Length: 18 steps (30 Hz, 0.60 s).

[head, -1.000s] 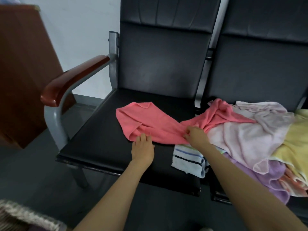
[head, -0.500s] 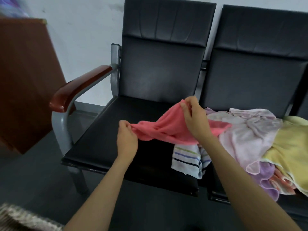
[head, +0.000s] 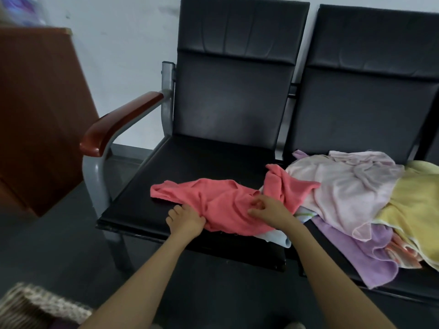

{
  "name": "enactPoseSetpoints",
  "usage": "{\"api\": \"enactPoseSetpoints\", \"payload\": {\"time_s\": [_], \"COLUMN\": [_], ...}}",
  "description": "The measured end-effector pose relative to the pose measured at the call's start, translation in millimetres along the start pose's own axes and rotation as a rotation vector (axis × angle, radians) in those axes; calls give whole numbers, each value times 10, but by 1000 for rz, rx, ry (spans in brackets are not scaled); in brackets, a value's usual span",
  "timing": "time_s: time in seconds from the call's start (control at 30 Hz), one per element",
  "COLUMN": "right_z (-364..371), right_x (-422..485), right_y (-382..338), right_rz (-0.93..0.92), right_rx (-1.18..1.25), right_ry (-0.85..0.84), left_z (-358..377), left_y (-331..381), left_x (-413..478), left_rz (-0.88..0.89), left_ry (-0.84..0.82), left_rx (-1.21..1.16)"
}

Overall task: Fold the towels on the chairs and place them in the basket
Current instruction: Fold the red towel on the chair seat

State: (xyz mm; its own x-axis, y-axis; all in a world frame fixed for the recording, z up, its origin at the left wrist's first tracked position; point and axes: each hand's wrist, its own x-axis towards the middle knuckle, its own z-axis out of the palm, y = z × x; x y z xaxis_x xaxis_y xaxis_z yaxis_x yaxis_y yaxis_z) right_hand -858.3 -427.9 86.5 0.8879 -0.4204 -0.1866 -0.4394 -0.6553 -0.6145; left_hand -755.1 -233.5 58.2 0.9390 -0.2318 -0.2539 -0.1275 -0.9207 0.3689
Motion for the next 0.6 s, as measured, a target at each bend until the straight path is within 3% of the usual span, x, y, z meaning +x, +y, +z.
{"api": "enactPoseSetpoints", "payload": {"time_s": [0.1, 0.2, 0.27, 0.4, 0.6], "right_z": [35, 108, 133, 187, 102], "right_x": [27, 49, 64, 143, 549], "right_y": [0, -19, -66, -122, -188], "right_rz": [-19, -28, -51, -54, 17], "right_rx": [-71, -216, -195, -59, -98], "right_ry": [46, 101, 141, 158, 175], "left_z": [-35, -110, -157, -183, -337], "left_y": [38, 25, -9, -100, -30], "left_x": [-5, 7, 39, 182, 541], "left_rz": [68, 19, -2, 164, 216], "left_ry": [-10, 73, 170, 295, 291], "left_rx": [-37, -146, -210, -260, -149]}}
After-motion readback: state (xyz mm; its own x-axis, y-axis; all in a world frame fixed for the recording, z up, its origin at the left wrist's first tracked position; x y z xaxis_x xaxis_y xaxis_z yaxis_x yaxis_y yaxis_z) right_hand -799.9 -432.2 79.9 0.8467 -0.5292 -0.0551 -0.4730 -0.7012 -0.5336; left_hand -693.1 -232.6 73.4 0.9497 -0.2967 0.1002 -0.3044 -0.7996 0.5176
